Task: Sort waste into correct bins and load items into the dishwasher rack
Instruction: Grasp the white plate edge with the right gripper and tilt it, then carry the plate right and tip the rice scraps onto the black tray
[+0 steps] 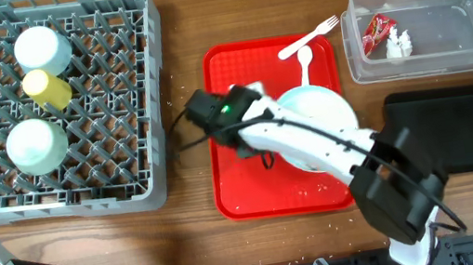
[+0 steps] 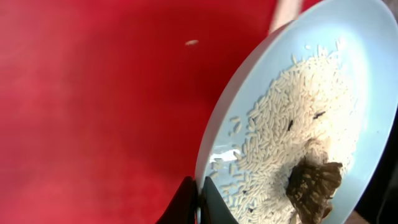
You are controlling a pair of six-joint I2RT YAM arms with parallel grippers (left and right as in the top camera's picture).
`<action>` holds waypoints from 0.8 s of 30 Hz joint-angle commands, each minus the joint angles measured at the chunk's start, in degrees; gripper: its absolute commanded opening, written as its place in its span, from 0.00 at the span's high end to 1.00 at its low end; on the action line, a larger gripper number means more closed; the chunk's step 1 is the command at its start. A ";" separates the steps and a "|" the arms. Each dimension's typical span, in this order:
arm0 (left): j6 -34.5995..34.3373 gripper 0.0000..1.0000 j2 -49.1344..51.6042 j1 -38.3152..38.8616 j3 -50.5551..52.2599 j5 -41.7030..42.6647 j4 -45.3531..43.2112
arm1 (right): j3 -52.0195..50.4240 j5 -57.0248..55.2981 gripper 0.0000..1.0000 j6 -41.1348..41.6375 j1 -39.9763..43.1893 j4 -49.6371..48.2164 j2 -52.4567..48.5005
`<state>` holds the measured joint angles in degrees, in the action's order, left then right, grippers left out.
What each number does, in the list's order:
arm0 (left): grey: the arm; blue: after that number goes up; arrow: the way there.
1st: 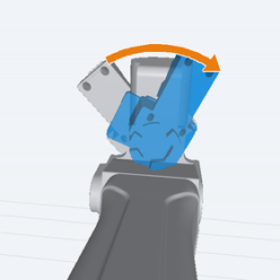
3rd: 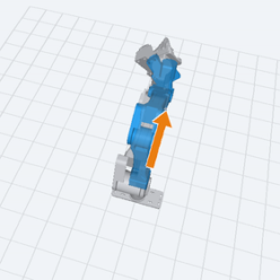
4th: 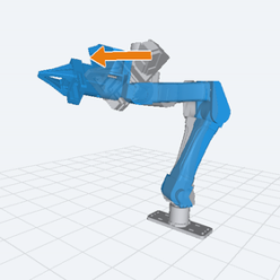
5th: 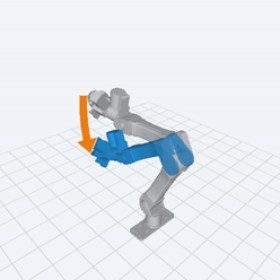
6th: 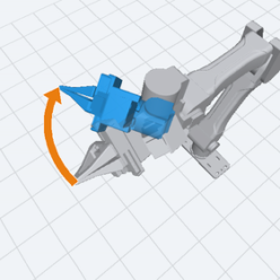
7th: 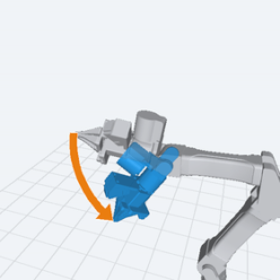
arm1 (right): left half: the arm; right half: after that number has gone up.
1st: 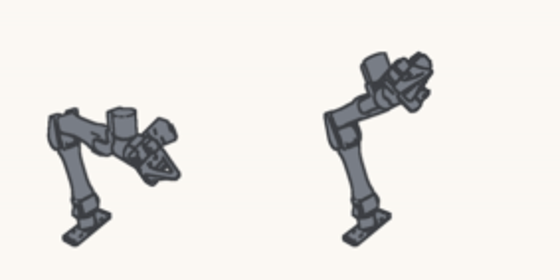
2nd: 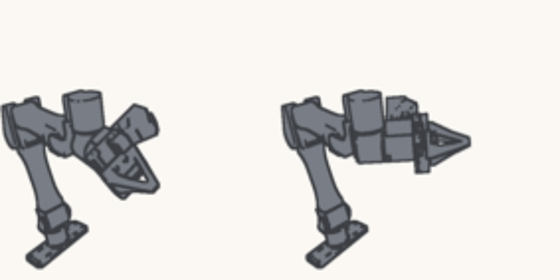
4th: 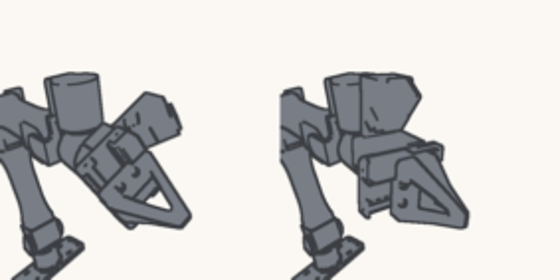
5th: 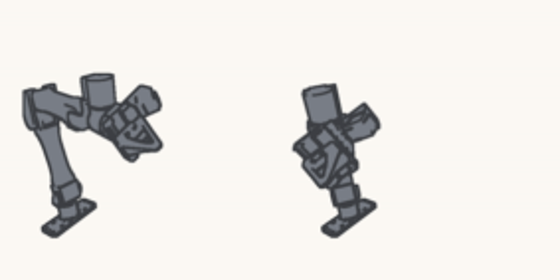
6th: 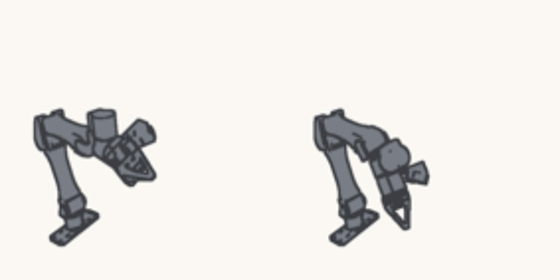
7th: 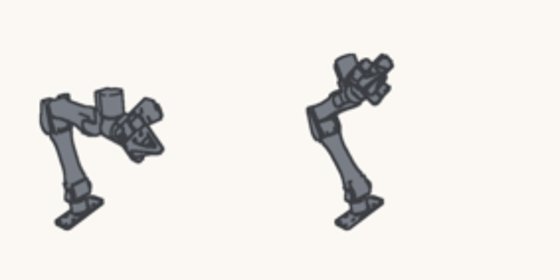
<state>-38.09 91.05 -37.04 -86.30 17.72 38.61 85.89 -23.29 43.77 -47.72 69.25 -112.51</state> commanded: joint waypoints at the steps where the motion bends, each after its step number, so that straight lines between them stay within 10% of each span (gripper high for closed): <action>1: -0.31 0.00 -1.05 0.17 0.15 0.26 -0.15 | 1.18 -2.84 0.96 4.46 4.90 1.86 1.44; 15: -0.31 0.00 -1.05 0.17 0.15 0.26 -0.17 | 1.18 -4.68 0.96 2.80 32.79 3.61 11.32; 24: -0.31 0.00 -1.05 0.17 0.15 0.26 -0.17 | 1.16 16.87 0.96 -9.44 57.75 -5.88 11.91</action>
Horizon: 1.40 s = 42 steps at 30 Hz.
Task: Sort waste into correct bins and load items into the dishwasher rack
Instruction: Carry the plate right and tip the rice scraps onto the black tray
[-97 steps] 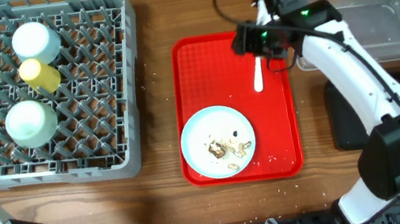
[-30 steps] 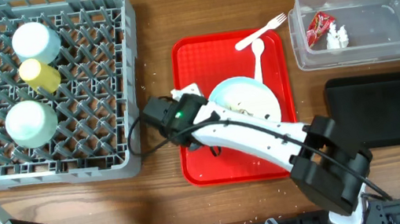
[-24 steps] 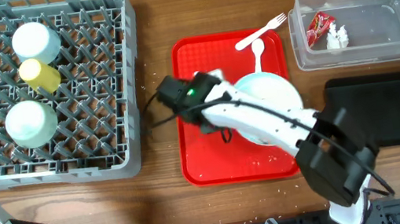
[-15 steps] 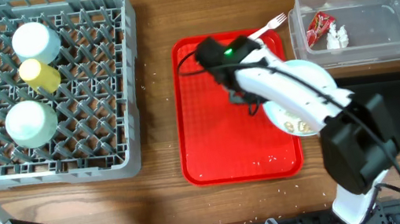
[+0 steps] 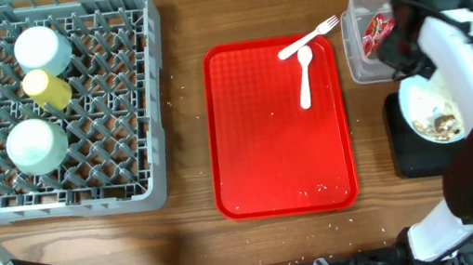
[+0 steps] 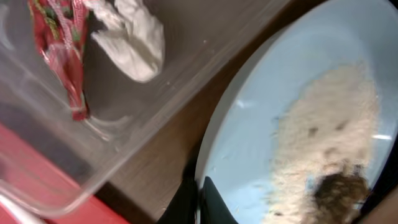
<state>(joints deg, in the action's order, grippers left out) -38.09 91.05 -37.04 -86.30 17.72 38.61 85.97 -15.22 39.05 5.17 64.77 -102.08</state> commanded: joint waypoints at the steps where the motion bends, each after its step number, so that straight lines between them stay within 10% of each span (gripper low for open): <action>1: -0.31 0.00 -1.05 0.17 0.15 0.26 -0.15 | 1.07 11.61 0.96 -5.46 7.52 -1.99 1.49; 17: -0.31 0.00 -1.05 0.17 0.15 0.26 -0.17 | 1.03 62.69 0.96 -25.90 38.88 2.78 1.49; 42: -0.31 0.00 -1.05 0.17 0.15 0.26 -0.17 | 0.98 73.31 0.96 -29.51 49.92 3.23 3.85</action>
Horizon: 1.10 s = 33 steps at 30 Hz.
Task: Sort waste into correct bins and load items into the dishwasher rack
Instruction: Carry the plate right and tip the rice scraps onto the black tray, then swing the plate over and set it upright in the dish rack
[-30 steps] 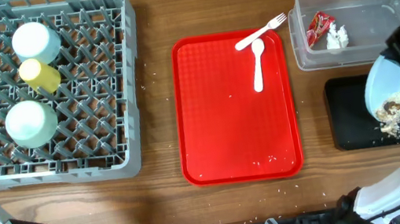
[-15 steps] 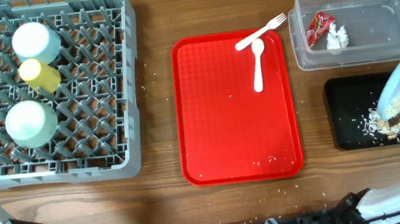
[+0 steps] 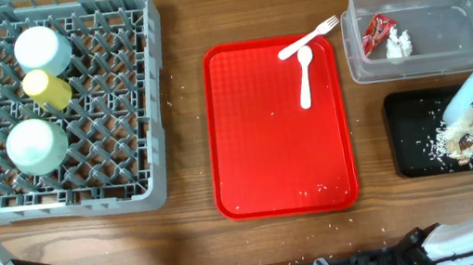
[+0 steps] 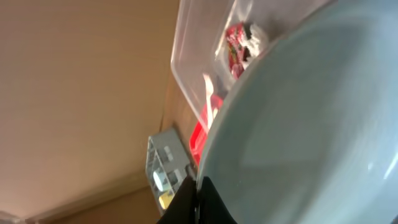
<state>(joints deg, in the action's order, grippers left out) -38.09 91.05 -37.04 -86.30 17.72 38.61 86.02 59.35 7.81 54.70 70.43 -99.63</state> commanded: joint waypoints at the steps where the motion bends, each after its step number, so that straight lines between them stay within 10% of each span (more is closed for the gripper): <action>1: -0.31 0.00 -1.05 0.17 0.15 0.26 -0.17 | 0.94 1.33 0.96 0.00 0.48 -0.70 1.38; 14: -0.31 0.00 -1.05 0.17 0.15 0.26 -0.17 | 0.94 22.80 0.96 -12.96 -8.26 11.61 15.21; 23: -0.31 0.00 -1.05 0.17 0.15 0.26 -0.17 | 0.92 -7.76 0.96 46.47 -60.54 -56.83 16.68; 33: -0.31 0.00 -1.05 0.17 0.15 0.26 -0.15 | 0.94 -38.86 0.96 63.82 -89.66 -110.73 -18.23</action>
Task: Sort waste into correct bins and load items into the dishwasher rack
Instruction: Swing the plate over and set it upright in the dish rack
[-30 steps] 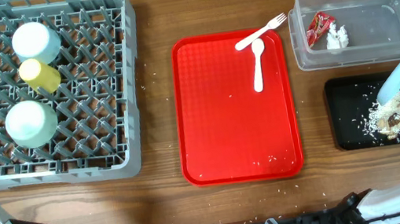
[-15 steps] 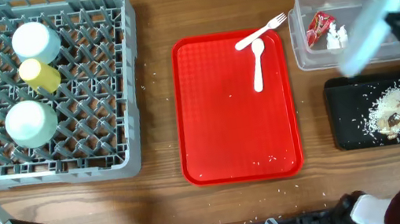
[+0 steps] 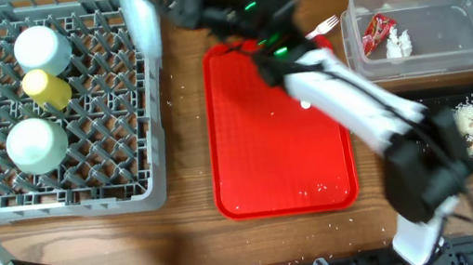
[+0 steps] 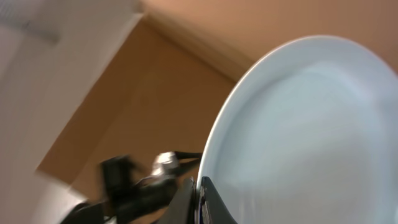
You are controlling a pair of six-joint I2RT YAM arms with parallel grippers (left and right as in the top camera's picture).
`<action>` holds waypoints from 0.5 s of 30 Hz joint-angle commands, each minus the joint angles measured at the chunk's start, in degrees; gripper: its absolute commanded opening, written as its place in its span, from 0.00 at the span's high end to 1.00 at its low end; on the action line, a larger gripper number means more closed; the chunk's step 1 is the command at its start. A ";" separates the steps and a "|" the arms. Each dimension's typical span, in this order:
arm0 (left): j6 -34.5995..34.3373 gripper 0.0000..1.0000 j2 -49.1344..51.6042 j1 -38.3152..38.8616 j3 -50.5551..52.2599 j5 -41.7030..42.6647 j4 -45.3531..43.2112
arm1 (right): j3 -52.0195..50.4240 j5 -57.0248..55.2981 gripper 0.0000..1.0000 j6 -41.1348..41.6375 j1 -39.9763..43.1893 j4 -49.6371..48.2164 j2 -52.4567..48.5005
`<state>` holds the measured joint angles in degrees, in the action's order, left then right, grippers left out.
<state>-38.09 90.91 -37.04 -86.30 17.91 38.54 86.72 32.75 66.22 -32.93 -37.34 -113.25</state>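
My right gripper is shut on the rim of a pale plate (image 3: 143,22). It holds the plate on edge over the right rim of the grey dishwasher rack (image 3: 131,181) at the far left. In the right wrist view the plate (image 4: 298,137) looks bare of food, with its rim pinched between my fingertips (image 4: 199,190). The rack holds two white cups (image 3: 43,50) (image 3: 36,146) and a yellow cup (image 3: 46,87). The rice and food scraps lie in the black bin (image 3: 407,140). My left gripper does not show.
A red tray (image 3: 259,157) lies mid-table, with a white fork (image 3: 325,23) at its far right corner; my right arm (image 3: 344,98) crosses over it. The clear bin at far right holds a red wrapper (image 3: 377,31) and a white tissue (image 3: 400,42).
The plate was tipped over the black bin at the right edge. Now my right arm reaches across the tray, and the plate stands on edge at the rack's right rim.
First my right gripper was shut on the rim of the plate, which held rice and scraps, on the red tray. Then the full plate was over the black bin. Then it was tipped there, with the food lying in the bin. Now the emptied plate is at the rack.
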 commanded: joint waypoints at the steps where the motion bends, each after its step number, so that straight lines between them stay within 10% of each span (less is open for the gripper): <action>1: -0.31 0.00 -0.92 0.17 0.15 0.07 -0.09 | 0.24 -15.74 0.96 6.45 -3.41 -4.07 -6.75; 6: -0.31 0.00 -0.92 0.17 0.15 0.07 -0.09 | 0.24 -32.57 0.95 6.01 -9.79 -1.05 -10.34; 7: -0.31 0.00 -0.92 0.17 0.15 0.07 -0.09 | 0.24 -33.70 0.84 3.58 -10.47 -0.92 -10.34; 8: -0.31 0.00 -0.92 0.17 0.15 0.07 -0.09 | 0.24 -34.01 0.60 1.16 -10.69 -0.96 -10.34; 9: -0.31 0.00 -0.92 0.17 0.15 0.07 -0.11 | 0.31 -33.94 0.15 -0.15 -10.60 -0.98 -10.29; 10: -0.31 0.00 -0.92 0.17 0.15 0.07 -0.11 | 0.31 -33.75 0.03 -0.55 -10.40 -0.94 -10.29; 15: -0.31 0.00 -0.92 0.17 0.15 0.07 -0.11 | 0.35 -26.03 0.00 -11.32 -5.73 2.38 -1.77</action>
<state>-38.09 90.89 -37.04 -86.28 17.91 38.61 86.46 3.90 62.81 -41.19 -37.43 -122.52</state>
